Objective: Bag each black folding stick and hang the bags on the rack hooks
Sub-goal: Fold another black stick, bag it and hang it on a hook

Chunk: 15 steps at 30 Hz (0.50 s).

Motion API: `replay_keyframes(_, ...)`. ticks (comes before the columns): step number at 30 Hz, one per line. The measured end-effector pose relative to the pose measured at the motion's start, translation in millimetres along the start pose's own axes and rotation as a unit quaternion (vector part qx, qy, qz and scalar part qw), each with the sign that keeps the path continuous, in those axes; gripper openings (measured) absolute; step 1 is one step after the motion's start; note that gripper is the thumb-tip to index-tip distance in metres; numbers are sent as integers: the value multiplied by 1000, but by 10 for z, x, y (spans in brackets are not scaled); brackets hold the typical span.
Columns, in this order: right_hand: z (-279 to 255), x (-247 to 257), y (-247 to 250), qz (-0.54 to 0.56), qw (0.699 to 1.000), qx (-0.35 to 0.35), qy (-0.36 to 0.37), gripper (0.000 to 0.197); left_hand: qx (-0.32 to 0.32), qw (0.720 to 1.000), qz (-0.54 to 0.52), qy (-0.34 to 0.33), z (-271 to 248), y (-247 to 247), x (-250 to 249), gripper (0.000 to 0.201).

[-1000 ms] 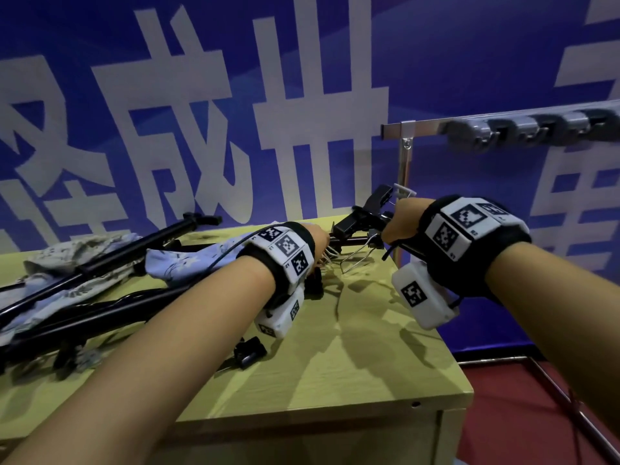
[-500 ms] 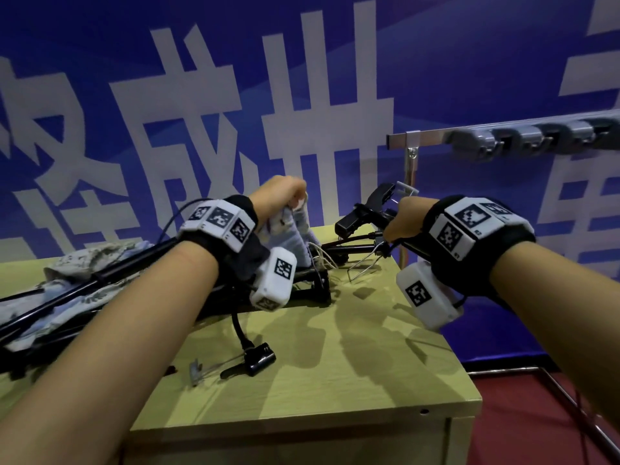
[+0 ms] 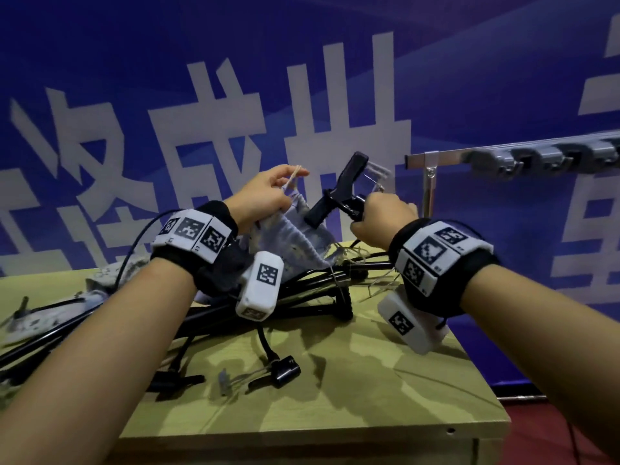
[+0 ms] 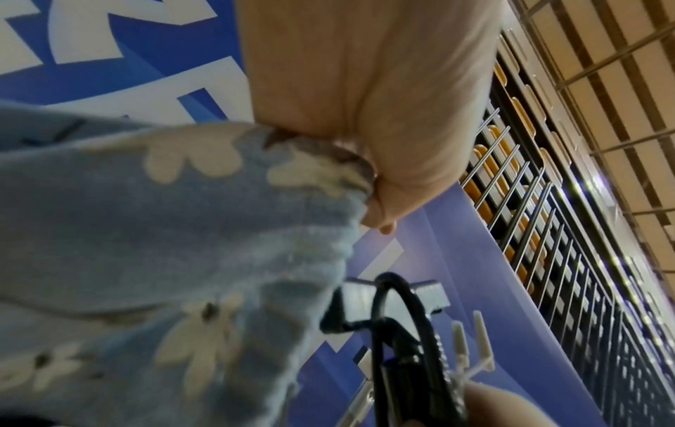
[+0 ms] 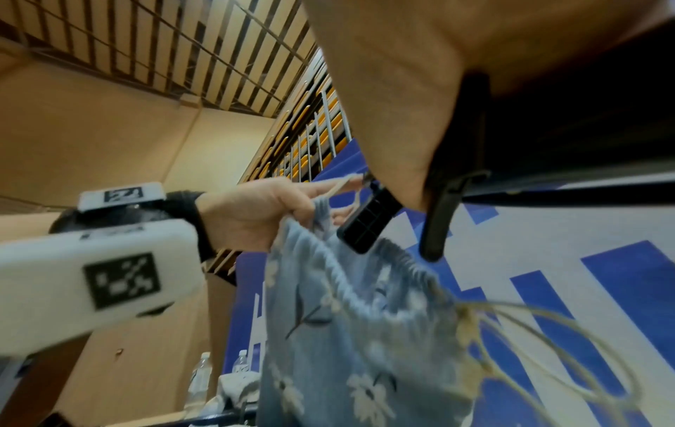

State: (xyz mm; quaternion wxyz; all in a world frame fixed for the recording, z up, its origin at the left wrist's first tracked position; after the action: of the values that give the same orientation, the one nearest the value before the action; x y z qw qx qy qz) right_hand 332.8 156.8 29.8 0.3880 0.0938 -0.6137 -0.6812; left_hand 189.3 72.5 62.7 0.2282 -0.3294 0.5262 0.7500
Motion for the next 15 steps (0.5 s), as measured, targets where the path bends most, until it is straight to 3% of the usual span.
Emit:
replay_keyframes(3, -7, 193, 8, -16, 998, -46, 38, 17, -6, 1000, 8, -16, -25, 61, -119, 78)
replay_keyframes(8, 18, 370, -17, -73, 991, -76, 77, 30, -4, 999, 23, -31, -19, 147, -339, 78)
replay_keyframes(15, 45, 279, 76, -59, 995, -38, 76, 21, 119, 978, 169, 5, -13, -184, -382, 92)
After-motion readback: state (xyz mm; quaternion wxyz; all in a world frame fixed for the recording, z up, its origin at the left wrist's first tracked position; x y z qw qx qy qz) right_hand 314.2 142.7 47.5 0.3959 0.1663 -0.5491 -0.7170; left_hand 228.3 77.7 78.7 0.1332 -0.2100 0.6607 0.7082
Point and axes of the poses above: each hand's wrist, its own z-axis towards the middle knuckle, its own y-axis out of the back of the hand, x = y × z, the point moved 7 cm from there along z, towards the middle knuckle, and after that the axes turned 9 degrees about x, right-handed, at the moved point
